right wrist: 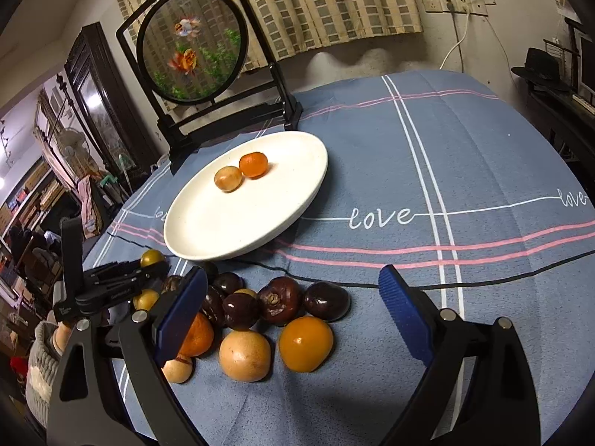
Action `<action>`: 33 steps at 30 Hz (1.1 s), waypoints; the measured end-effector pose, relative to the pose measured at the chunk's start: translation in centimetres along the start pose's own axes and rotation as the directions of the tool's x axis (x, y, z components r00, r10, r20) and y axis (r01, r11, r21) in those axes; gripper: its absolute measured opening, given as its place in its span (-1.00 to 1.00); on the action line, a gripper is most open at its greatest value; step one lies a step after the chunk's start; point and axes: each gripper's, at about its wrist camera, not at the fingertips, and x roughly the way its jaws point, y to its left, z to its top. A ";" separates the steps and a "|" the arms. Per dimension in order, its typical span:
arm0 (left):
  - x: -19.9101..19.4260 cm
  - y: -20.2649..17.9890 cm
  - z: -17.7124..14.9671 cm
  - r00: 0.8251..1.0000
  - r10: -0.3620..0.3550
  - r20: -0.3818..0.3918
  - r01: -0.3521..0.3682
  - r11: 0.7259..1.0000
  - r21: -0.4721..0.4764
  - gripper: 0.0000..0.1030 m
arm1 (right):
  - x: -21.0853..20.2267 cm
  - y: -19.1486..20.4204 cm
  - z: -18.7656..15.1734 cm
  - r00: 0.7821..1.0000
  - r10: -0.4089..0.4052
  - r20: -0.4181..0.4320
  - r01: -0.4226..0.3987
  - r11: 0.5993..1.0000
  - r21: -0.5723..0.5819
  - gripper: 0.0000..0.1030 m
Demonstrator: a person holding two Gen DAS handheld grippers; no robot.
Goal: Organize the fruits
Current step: 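Close the left gripper on a yellow-green round fruit, then close the right gripper on an orange fruit beside the plums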
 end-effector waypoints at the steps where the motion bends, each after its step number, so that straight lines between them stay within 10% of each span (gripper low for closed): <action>1: 0.0 0.0 0.0 1.000 0.001 0.000 -0.001 1.000 0.002 -0.23 | 0.1 0.1 -0.1 1.000 -0.002 -0.006 0.002 1.000 -0.007 0.82; 8: -0.4 0.4 -0.1 1.000 -0.014 0.001 0.014 1.000 -0.025 -0.23 | 1.2 1.0 -1.0 0.999 0.011 -0.053 -0.014 0.998 -0.059 0.80; 19: -0.7 0.7 -0.2 1.000 -0.030 0.004 0.030 0.999 -0.044 -0.23 | 1.9 -0.5 -3.4 0.989 0.006 -0.147 -0.011 0.999 -0.034 -0.08; 33: -0.4 0.5 -0.4 1.000 -0.030 -0.003 0.030 0.999 -0.037 -0.23 | 3.0 -0.3 -3.9 0.986 -0.010 -0.165 0.000 0.998 -0.062 -0.26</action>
